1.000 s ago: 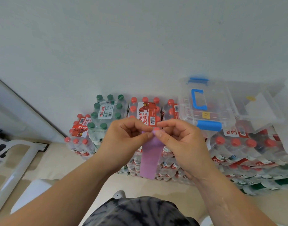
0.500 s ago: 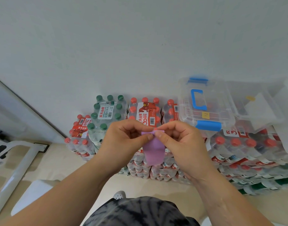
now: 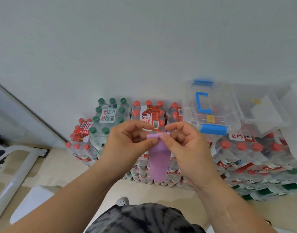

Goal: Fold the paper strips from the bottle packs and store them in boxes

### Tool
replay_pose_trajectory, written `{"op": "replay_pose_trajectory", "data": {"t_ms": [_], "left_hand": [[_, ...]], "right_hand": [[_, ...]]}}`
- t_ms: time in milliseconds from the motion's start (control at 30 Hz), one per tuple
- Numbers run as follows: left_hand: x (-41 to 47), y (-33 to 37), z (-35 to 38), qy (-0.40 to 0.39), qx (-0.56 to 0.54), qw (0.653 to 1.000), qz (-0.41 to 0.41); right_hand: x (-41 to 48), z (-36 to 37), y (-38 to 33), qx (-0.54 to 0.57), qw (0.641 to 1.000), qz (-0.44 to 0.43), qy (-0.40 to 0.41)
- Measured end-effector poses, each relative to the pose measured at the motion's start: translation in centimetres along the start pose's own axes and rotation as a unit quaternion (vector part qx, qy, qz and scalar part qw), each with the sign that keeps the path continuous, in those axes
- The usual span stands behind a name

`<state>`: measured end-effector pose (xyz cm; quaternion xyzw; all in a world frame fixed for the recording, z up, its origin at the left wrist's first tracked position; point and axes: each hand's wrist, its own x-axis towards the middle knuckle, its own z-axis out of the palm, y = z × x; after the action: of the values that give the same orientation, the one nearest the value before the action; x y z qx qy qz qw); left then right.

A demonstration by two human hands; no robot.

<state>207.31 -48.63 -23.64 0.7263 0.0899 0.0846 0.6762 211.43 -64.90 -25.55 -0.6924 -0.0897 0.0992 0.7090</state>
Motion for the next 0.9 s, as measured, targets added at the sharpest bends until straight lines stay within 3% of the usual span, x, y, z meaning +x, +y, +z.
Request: {"op": "replay_pose_trajectory", "data": {"t_ms": [467,900], "left_hand": [[-0.15,0.10,0.46,0.023,-0.005,0.998,0.066],[-0.04,0.22,0.29,0.018,0.004,0.999,0.033]], "right_hand": [[-0.51,0.82,-0.16,0.092,0.994,0.003,0.052],[-0.37,0.80,-0.68,0.095,0.995,0.022,0.029]]}}
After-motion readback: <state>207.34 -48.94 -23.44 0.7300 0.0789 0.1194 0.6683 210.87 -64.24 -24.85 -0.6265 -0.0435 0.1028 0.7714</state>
